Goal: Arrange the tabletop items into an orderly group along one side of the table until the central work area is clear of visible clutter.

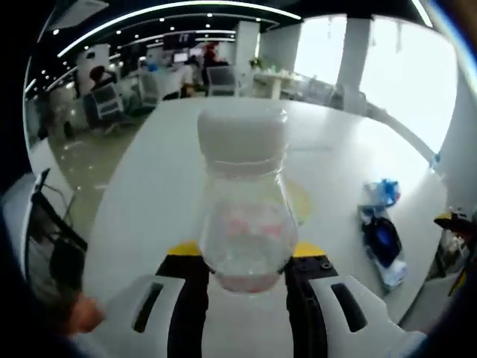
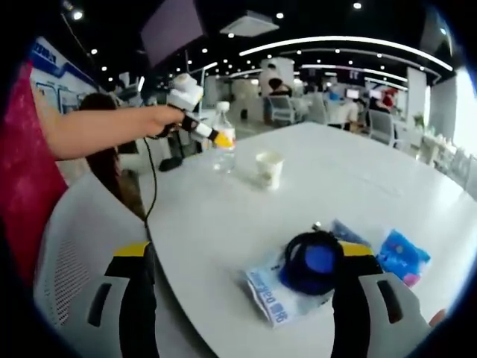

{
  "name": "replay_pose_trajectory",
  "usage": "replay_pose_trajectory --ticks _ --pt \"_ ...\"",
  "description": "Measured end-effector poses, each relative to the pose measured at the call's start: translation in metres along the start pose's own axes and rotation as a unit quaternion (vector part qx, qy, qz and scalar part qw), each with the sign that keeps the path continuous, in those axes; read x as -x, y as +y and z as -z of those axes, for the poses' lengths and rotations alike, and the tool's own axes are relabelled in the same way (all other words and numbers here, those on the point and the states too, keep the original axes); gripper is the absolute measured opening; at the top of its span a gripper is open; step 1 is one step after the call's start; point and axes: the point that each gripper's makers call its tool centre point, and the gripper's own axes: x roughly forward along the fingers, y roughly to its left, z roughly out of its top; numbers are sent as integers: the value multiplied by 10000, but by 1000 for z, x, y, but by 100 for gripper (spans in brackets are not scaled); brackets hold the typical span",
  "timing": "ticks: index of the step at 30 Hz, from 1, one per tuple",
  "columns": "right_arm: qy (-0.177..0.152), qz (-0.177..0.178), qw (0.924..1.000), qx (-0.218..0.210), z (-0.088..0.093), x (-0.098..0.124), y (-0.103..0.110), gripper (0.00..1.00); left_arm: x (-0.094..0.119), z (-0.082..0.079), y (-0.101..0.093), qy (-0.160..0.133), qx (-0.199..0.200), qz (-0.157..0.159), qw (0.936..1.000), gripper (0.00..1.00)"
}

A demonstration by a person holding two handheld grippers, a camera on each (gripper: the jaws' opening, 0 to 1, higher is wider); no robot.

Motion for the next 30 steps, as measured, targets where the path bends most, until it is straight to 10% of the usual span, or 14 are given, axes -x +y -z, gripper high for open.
replay_pose_trajectory --ticks 30 --pt "279 183 9991 -270 16 1 -24 98 -68 -14 24 -85 -148 -362 9992 38"
